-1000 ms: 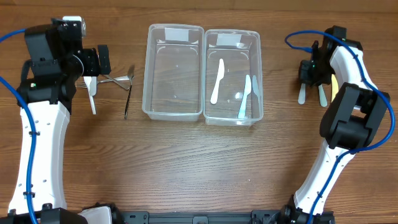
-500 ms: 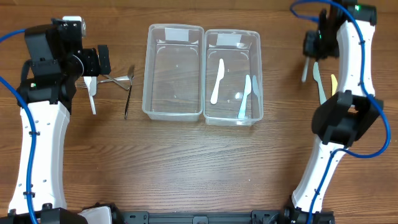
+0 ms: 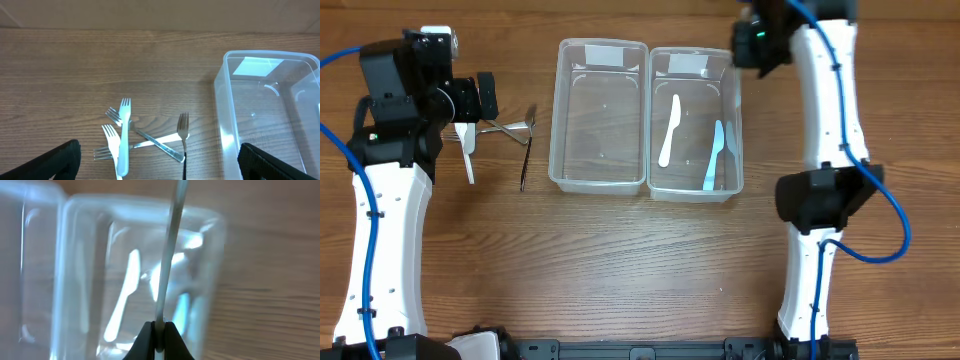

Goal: Pack container
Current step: 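Place the white knife into the right container and withdraw, then grasp the light-blue knife with the right gripper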

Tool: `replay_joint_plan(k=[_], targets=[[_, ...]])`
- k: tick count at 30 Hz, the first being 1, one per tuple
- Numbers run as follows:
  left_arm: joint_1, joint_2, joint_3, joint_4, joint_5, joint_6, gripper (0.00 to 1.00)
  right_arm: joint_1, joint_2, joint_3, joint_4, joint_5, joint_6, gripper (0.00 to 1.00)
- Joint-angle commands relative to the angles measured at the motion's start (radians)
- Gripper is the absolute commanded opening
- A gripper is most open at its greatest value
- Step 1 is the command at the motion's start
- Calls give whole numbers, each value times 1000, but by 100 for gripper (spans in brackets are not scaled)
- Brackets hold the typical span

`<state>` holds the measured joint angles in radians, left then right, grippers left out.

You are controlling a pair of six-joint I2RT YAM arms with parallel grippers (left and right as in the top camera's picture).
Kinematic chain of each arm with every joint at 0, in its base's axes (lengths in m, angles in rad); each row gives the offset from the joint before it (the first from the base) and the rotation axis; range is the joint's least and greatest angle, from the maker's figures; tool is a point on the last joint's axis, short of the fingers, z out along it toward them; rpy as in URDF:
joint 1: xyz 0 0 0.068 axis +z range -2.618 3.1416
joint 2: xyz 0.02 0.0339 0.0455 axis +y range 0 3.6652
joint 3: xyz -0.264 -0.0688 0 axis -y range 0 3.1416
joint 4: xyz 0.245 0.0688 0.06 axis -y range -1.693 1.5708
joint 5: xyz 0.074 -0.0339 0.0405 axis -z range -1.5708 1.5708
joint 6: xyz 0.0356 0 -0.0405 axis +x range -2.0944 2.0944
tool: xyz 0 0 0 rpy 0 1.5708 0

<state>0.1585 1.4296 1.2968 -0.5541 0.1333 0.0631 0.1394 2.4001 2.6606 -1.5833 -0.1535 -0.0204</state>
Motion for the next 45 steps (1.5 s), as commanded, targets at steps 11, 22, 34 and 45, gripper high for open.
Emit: replay_joint_plan(k=[11, 22, 34, 45], targets=[[5, 4, 30, 1, -3, 23, 100, 118, -12, -190, 68, 108, 51, 72], [5, 4, 30, 1, -3, 23, 100, -229, -56, -82, -10, 159, 48, 63], [5, 4, 30, 1, -3, 23, 100, -585, -58, -319, 158, -6, -93, 69], [5, 4, 30, 1, -3, 23, 100, -571, -58, -596, 409, -6, -164, 66]])
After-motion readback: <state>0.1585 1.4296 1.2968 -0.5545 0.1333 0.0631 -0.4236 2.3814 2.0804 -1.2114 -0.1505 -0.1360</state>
